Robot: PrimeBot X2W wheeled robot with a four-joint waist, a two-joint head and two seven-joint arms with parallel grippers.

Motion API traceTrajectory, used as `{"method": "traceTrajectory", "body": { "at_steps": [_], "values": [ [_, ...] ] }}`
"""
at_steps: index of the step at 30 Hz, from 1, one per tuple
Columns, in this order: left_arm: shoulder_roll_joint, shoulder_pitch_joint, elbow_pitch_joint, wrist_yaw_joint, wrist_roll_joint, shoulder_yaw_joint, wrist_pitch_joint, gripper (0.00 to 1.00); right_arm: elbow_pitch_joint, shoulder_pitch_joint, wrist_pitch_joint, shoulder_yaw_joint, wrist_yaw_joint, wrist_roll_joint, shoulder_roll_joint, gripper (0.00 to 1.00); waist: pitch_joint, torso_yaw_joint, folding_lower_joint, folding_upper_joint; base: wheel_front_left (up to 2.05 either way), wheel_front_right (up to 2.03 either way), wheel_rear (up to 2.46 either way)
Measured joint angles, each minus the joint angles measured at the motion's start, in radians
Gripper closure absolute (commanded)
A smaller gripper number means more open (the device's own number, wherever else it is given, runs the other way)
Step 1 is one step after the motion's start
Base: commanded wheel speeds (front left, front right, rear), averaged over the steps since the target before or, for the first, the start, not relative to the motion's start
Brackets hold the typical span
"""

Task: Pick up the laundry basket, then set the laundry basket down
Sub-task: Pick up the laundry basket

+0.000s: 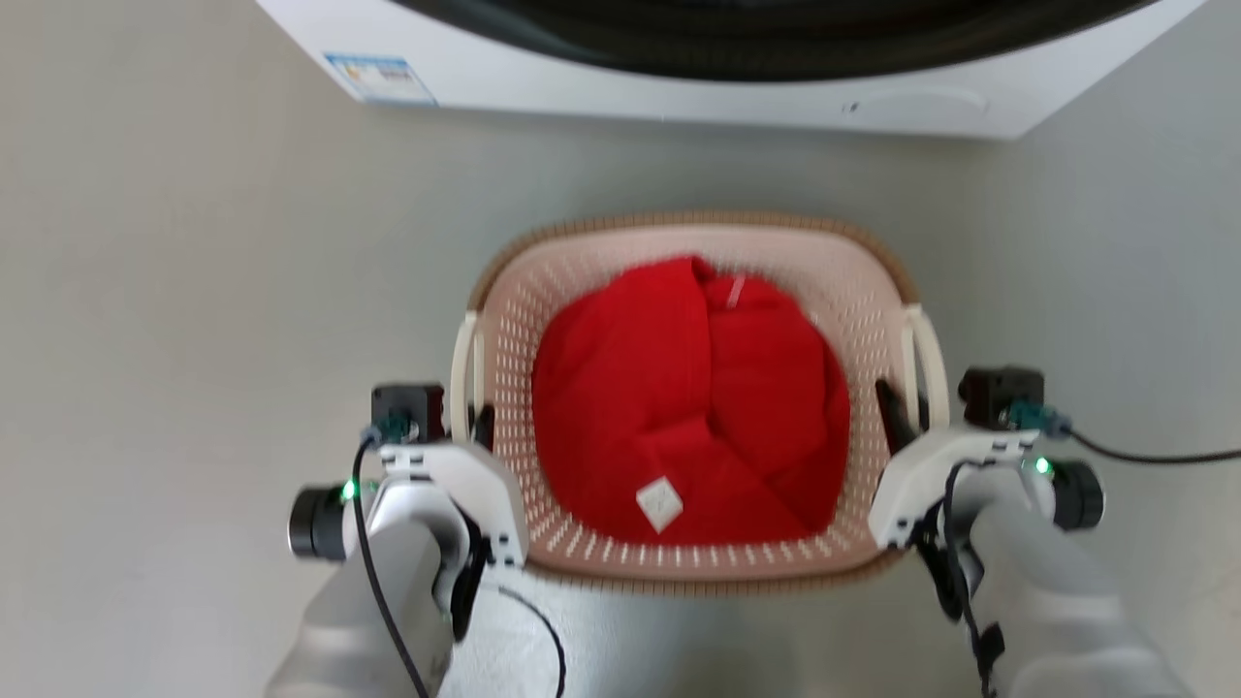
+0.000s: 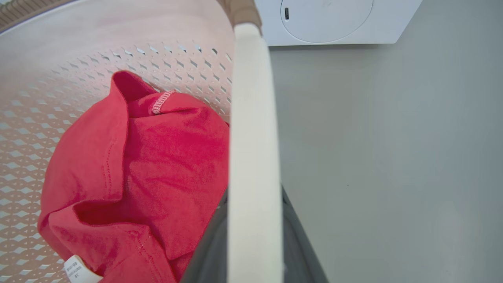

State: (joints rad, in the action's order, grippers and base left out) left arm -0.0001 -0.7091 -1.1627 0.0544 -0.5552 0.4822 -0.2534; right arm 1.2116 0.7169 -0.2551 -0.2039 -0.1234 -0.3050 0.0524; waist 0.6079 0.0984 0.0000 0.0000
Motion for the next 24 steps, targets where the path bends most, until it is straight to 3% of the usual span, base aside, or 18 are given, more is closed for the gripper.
{"method": "traceTrajectory", "body": {
  "at_steps": [13, 24],
  "values": [
    [0.002, 0.154, -0.036, 0.003, -0.071, 0.059, 0.004, 1.0, 0.024, -0.147, 0.047, -0.227, 0.0, -0.245, -0.002, 1.0, -0.2, -0.02, 0.0, 0.0, 0.0, 0.0, 0.0],
    [0.0, 0.3, -0.079, -0.006, -0.156, 0.103, 0.018, 1.0, 0.025, -0.294, 0.103, -0.38, 0.002, -0.38, -0.005, 1.0, -0.377, -0.041, 0.0, 0.0, 0.0, 0.0, 0.0]
  ]
}}
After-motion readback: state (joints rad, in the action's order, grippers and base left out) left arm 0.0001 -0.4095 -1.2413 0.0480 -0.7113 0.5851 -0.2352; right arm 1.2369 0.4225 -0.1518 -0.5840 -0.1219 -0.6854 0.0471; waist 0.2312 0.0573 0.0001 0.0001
